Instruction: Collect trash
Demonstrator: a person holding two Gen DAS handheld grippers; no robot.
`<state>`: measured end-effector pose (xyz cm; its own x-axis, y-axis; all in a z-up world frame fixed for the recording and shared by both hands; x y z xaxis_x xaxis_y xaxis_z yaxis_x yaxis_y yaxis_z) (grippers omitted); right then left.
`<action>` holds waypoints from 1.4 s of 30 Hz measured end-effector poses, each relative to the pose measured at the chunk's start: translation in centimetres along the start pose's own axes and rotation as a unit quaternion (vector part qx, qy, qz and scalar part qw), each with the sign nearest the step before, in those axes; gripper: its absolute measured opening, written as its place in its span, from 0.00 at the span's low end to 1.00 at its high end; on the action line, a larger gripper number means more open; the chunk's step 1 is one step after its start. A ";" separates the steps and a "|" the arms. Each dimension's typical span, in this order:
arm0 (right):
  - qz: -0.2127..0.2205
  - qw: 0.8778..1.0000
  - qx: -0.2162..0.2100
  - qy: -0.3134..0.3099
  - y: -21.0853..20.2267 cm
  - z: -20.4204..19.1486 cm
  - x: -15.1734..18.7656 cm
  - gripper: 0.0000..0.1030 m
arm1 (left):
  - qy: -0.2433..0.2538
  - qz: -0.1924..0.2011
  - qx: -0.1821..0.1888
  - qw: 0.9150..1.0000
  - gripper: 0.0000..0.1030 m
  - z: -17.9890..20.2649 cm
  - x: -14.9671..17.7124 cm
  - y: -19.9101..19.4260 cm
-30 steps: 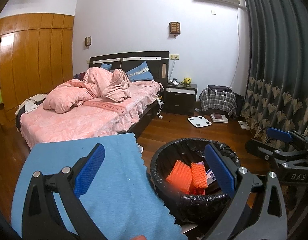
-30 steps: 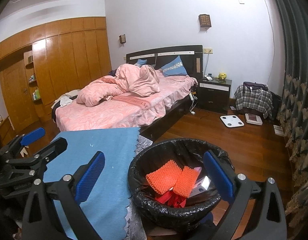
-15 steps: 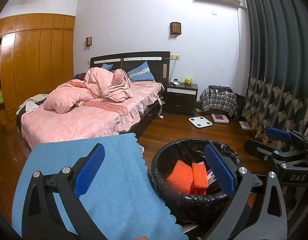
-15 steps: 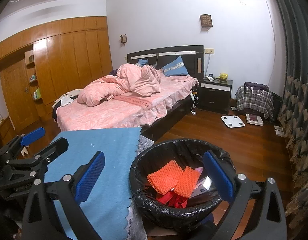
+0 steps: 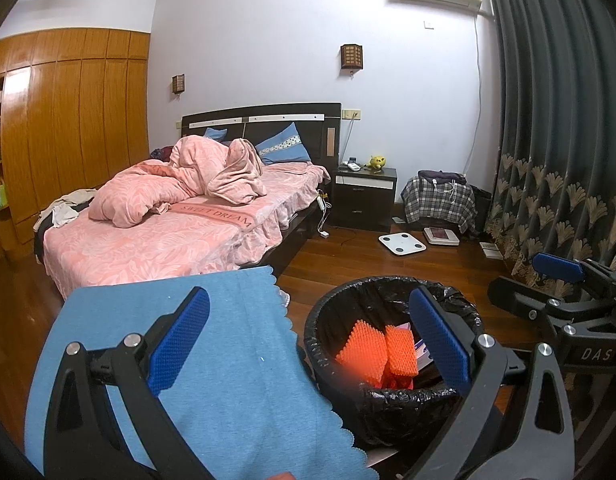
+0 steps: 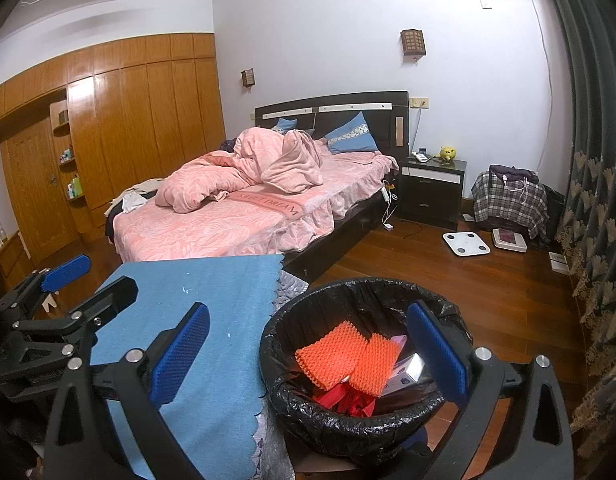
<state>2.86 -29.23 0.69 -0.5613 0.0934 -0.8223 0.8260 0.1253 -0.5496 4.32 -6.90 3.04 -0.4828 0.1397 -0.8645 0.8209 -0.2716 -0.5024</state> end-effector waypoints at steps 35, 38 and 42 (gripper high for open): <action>0.000 1.000 0.000 -0.002 0.1 -0.3 -0.1 0.94 | 0.001 0.001 0.000 1.000 0.94 0.1 0.0 0.0; 0.000 1.000 0.000 -0.001 0.1 -0.4 -0.1 0.94 | 0.000 0.000 0.000 1.000 0.94 0.0 0.0 0.0; 0.000 1.000 0.000 -0.002 0.1 -0.3 -0.1 0.94 | 0.001 0.001 0.000 1.000 0.94 0.1 0.0 0.0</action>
<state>2.93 -28.90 0.75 -0.5605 0.0903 -0.8232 0.8265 0.1248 -0.5490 4.29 -6.96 2.98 -0.4816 0.1404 -0.8651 0.8213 -0.2720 -0.5014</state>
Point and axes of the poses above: each gripper's, at about its wrist camera, not at the fingertips, and y roughly the way its jaws point, z to its right, x to its underside, the point moved 4 cm from there along y, roughly the way its jaws point, and after that the axes turned 7 degrees about -z, right-handed, at the moved point
